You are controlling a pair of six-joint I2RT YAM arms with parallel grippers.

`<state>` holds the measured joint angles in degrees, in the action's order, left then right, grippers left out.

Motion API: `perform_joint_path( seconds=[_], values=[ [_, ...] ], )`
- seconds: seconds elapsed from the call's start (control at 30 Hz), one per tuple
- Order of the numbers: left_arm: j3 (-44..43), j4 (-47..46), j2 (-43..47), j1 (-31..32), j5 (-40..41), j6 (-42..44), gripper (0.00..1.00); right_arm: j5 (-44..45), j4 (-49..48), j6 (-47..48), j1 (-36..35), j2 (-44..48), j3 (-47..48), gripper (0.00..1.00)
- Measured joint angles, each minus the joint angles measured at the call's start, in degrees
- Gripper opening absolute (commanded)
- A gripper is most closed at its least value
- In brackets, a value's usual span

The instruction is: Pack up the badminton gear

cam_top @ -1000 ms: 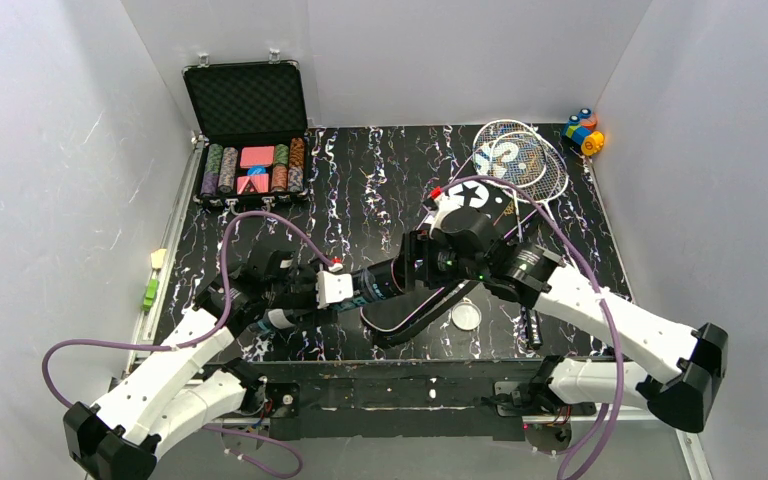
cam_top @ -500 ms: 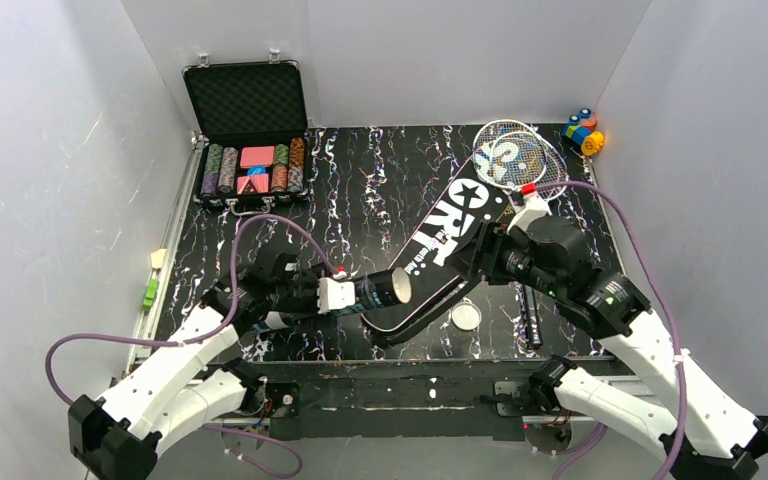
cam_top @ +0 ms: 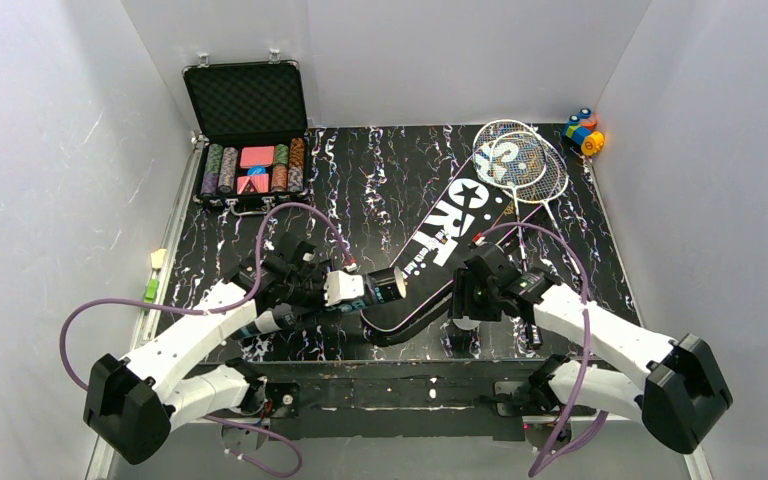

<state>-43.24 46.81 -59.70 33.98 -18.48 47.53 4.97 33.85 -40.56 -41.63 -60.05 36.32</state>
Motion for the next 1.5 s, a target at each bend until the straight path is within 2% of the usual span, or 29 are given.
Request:
perform_joint_path(
  seconds=[0.17, 0.37, 0.47, 0.7, 0.87, 1.03, 1.17, 1.33, 1.5],
  values=[
    [-2.19, 3.21, 0.02, 0.0, -0.35, 1.01, 0.0, 0.96, -3.58, -0.2, -0.96, -5.07, 0.0, 0.54],
    [-10.25, 9.31, 0.0, 0.0, -0.74, 4.87, 0.0, 1.95, -6.45, -1.14, -2.49, -10.88, 0.0, 0.46],
    [-11.19, 10.01, 0.13, 0.0, -1.81, 5.25, 0.0, 2.67, -7.04, -1.62, -3.26, -13.07, 0.0, 0.41],
    [-9.35, 12.26, 1.31, 0.04, -2.03, 6.64, 0.0, 3.56, -8.5, -2.84, -4.26, -14.53, 0.02, 0.23],
    [-8.87, 12.7, 3.08, 0.07, -2.86, 6.73, 0.0, 4.35, -8.52, -3.43, -4.26, -14.69, 0.0, 0.01],
    [-5.18, 11.39, 6.67, 0.09, -4.76, 6.73, 0.0, 5.31, -6.19, -3.89, -4.28, -12.13, 0.02, 0.01],
    [-0.92, 9.99, 10.88, 0.17, -6.54, 6.84, 0.0, 4.02, -1.75, -3.17, -4.26, -3.13, 1.92, 0.01],
    [2.23, 6.01, 13.49, 0.28, -7.61, 6.54, 0.0, -8.61, -2.56, -0.55, -4.28, 8.48, 7.52, 0.01],
    [3.13, 2.23, 14.45, 0.28, -8.46, 6.4, 0.0, -20.02, -5.77, 0.31, -4.37, 13.0, 10.14, 0.01]
  ],
)
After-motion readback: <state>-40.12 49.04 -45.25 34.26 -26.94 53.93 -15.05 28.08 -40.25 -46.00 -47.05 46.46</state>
